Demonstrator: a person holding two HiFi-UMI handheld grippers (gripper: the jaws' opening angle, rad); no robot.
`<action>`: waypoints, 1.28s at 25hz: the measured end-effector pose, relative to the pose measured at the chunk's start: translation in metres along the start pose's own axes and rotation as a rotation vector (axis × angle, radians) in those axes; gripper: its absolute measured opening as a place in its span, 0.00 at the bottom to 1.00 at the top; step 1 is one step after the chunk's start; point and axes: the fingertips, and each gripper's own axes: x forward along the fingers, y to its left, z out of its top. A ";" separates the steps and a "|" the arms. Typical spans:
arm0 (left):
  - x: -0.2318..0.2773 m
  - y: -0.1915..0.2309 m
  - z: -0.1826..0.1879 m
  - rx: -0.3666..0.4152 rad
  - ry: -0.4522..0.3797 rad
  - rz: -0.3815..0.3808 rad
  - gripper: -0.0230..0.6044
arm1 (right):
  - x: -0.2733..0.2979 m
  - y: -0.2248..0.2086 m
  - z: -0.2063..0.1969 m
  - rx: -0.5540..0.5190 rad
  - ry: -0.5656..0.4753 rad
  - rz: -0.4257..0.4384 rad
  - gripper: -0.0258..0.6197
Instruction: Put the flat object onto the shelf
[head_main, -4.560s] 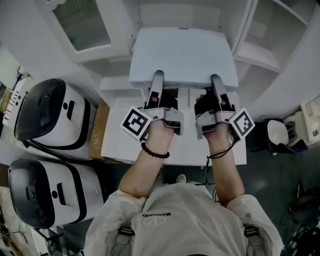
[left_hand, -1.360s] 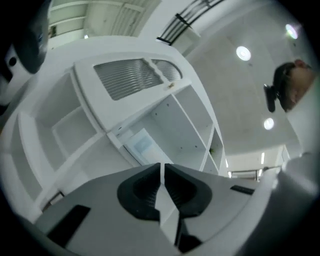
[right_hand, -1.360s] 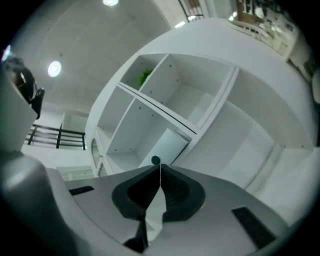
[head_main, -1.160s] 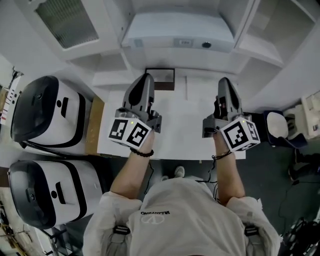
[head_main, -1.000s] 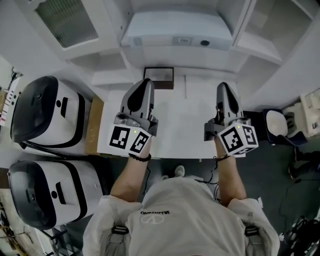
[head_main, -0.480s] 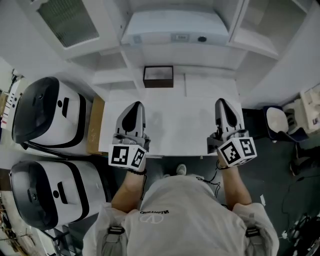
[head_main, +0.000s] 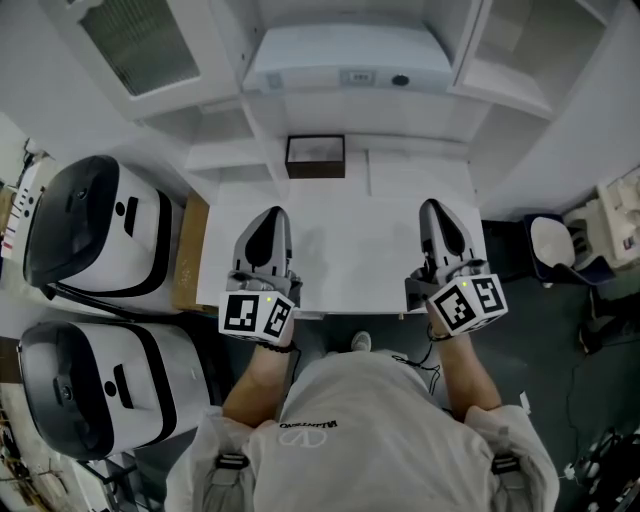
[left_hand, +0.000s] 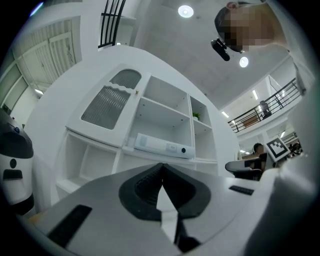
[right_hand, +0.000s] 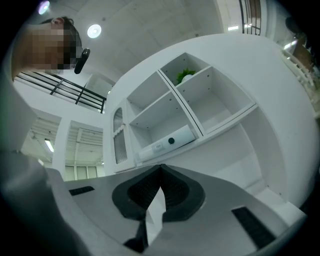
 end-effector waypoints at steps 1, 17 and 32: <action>0.000 0.001 0.000 -0.001 0.001 0.003 0.04 | 0.000 0.000 0.000 0.002 0.000 0.002 0.05; 0.003 0.006 -0.003 -0.023 0.008 0.019 0.04 | 0.003 -0.006 -0.002 0.002 0.007 -0.005 0.05; 0.006 0.006 -0.009 -0.048 0.008 0.025 0.04 | 0.002 -0.013 -0.002 0.004 0.009 -0.010 0.05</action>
